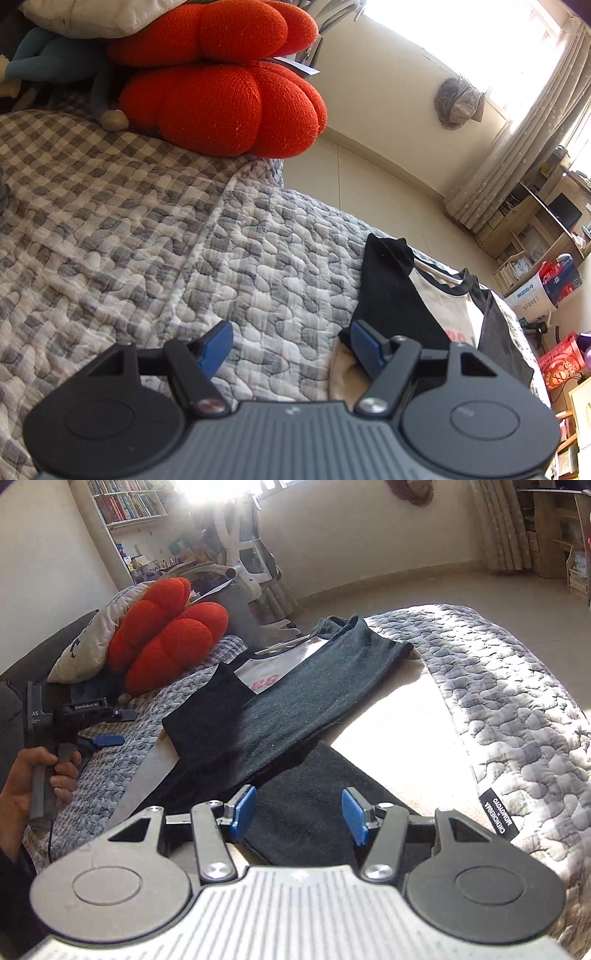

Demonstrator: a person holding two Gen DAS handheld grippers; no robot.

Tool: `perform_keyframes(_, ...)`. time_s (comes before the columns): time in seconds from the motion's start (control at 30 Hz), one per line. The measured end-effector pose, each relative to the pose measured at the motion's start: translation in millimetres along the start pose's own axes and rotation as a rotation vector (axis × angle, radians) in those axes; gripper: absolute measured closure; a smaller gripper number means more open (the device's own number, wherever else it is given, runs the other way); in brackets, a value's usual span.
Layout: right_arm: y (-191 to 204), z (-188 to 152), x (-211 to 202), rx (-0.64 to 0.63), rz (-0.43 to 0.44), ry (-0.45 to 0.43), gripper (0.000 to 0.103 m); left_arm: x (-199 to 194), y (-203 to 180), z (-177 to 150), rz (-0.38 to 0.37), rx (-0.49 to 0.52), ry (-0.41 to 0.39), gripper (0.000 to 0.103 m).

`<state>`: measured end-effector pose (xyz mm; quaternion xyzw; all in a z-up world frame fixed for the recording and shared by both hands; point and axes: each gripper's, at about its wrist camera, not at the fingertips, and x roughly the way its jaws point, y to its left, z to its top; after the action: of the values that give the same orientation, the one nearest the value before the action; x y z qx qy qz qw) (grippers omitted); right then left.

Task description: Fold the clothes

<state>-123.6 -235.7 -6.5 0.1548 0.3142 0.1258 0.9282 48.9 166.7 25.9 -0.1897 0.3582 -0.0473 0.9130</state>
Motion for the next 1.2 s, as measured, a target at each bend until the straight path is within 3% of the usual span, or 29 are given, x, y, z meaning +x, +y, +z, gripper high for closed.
perform_keyframes(0.13,-0.4,9.0,-1.7,-0.007,-0.005,-0.051,0.041,3.4,-13.2,-5.1,-0.010,0.062,0.005,0.032)
perform_keyframes(0.27,-8.6,-1.0,17.2,-0.012,-0.057,0.041,0.041,8.9,-27.0,-13.4,-0.040,0.104,0.031,0.031)
perform_keyframes(0.4,-1.5,-7.5,14.8,-0.109,-0.115,0.040,0.037,15.7,-38.4,-21.4,-0.043,0.148,0.069,0.030)
perform_keyframes(0.63,-31.1,-7.0,1.3,0.026,-0.218,0.013,0.036,18.3,-35.5,-23.4,-0.029,0.135,0.095,0.030)
perform_keyframes(0.87,-41.2,-5.9,-11.9,0.075,-0.251,-0.024,0.036,15.9,-35.3,-28.2,-0.049,0.087,0.151,0.030)
perform_keyframes(1.0,-47.6,-6.6,-14.6,0.078,-0.312,-0.030,0.035,-5.6,-38.3,-40.1,-0.090,0.033,0.158,0.030)
perform_keyframes(1.1,-56.8,-9.1,-19.7,0.090,-0.304,-0.028,0.035,-37.0,-39.4,-58.2,-0.139,0.036,0.124,0.030)
perform_keyframes(1.2,-63.3,-13.0,-28.7,0.091,-0.269,-0.035,0.035,-71.1,-34.7,-78.0,-0.125,0.039,0.069,0.032)
